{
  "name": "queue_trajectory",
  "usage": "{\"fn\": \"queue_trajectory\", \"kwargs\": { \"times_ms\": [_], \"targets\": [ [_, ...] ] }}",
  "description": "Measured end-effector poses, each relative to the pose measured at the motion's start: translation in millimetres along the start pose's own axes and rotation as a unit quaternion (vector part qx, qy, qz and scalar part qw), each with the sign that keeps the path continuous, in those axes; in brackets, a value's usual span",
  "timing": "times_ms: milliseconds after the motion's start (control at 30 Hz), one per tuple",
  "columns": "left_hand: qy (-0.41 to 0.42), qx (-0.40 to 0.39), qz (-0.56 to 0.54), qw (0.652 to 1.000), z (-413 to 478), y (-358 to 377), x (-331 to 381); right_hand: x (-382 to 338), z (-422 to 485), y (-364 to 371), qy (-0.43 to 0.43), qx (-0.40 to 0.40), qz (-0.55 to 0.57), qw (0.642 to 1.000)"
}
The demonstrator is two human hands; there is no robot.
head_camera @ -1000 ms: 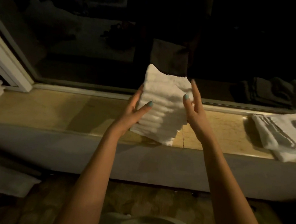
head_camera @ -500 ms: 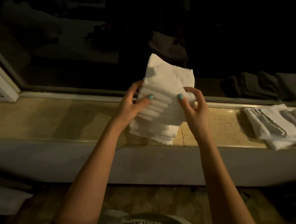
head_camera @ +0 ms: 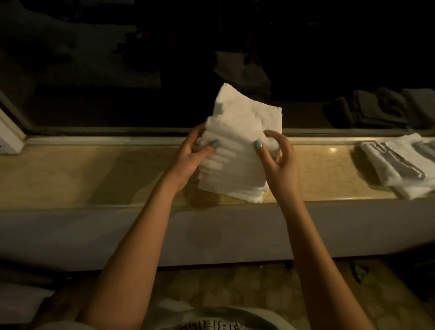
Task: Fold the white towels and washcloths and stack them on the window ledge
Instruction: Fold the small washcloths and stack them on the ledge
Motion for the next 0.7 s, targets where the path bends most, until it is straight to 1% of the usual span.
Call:
{"fn": "queue_trajectory", "kwargs": {
  "times_ms": [133, 200, 333, 400, 467, 500, 600, 700],
  "targets": [
    [0.011, 0.009, -0.03, 0.999, -4.4, 1.1, 4.9, -9.9, 5.3, -5.1, -0.012, 0.002, 0.008, 1.0],
    [0.008, 0.011, -0.026, 1.0, -5.6, 1.1, 3.4, -8.8, 5.2, -5.7, -0.014, 0.003, 0.005, 1.0],
    [-0.017, -0.006, 0.005, 1.0, -5.0, -2.8, -6.8, 6.2, -4.6, 1.4, 0.001, -0.003, -0.028, 1.0],
    [-0.017, -0.016, 0.034, 0.999, -7.7, -4.2, -8.6, 9.3, -9.5, 5.6, 0.002, -0.015, -0.002, 1.0],
    [-0.024, 0.004, 0.054, 0.998, -13.4, -8.6, -14.0, 10.3, -15.4, 6.5, 0.002, -0.017, 0.042, 0.999],
    [-0.032, 0.024, 0.064, 0.997, -16.9, -11.9, -19.0, 13.0, -19.3, 4.3, 0.008, -0.008, 0.045, 0.999],
    [-0.064, 0.078, 0.1, 0.99, -29.7, -23.0, -37.1, 33.4, -34.4, -2.1, 0.055, 0.021, 0.032, 0.998],
    [-0.088, 0.093, 0.119, 0.985, -40.0, -29.7, -53.9, 53.6, -50.0, 2.4, 0.097, 0.008, 0.006, 0.995]
  ]
}}
Point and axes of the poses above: each hand's wrist, its own z-axis towards the middle knuckle, its own y-axis out of the palm, x = y × z, the point moved 9 cm from there along z, towards the middle knuckle, and after that the axes turned 3 degrees about -z, right-handed, at the moved point
